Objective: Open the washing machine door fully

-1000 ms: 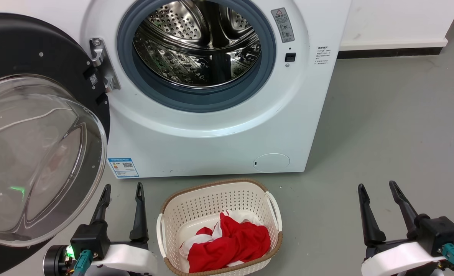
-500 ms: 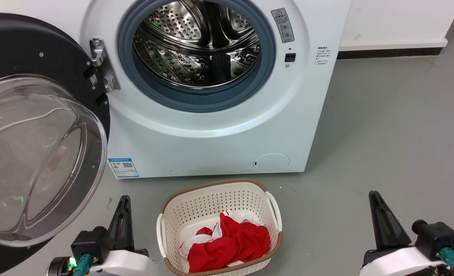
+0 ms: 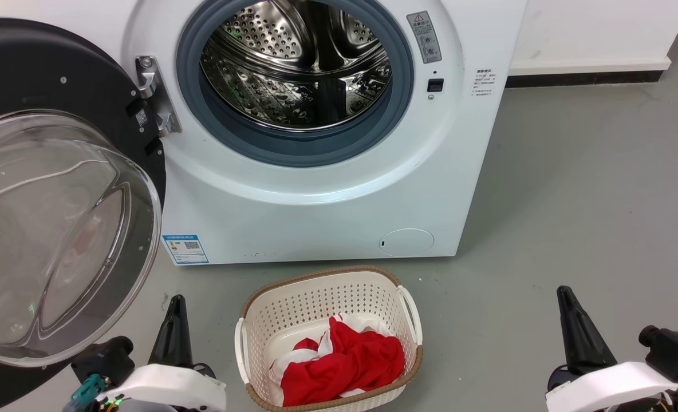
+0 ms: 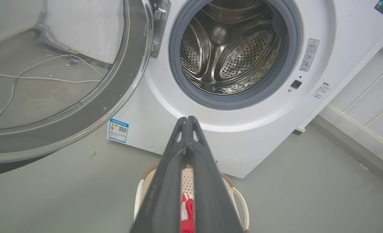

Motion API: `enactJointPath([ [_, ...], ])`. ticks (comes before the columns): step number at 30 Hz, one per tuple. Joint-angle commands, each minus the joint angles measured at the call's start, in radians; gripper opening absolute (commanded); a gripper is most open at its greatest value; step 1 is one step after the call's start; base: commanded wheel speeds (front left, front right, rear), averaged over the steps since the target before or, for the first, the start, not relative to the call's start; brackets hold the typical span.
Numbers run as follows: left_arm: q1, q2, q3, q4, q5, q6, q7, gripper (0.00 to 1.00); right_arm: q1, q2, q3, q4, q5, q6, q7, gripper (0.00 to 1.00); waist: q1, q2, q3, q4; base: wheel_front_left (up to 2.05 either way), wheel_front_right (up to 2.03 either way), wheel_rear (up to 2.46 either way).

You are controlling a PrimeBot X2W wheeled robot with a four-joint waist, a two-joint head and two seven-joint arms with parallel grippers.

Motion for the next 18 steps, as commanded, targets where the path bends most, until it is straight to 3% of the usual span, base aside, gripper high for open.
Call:
enactJointPath([
  [1,-0.034,0.003,0.006,-0.01,-0.046,-0.008,0.009,0.0,-0.034,-0.009,-0.003,-0.006,0.053,0.0,0.004,0.0,0.0,0.0,0.0,0.001,0.0,0.0,0.0],
  [18,-0.054,0.0,0.032,0.007,-0.317,-0.038,0.075,0.0,-0.067,-0.019,-0.011,0.035,0.339,0.0,0.041,0.0,0.0,0.0,0.002,0.007,0.0,0.0,0.0],
])
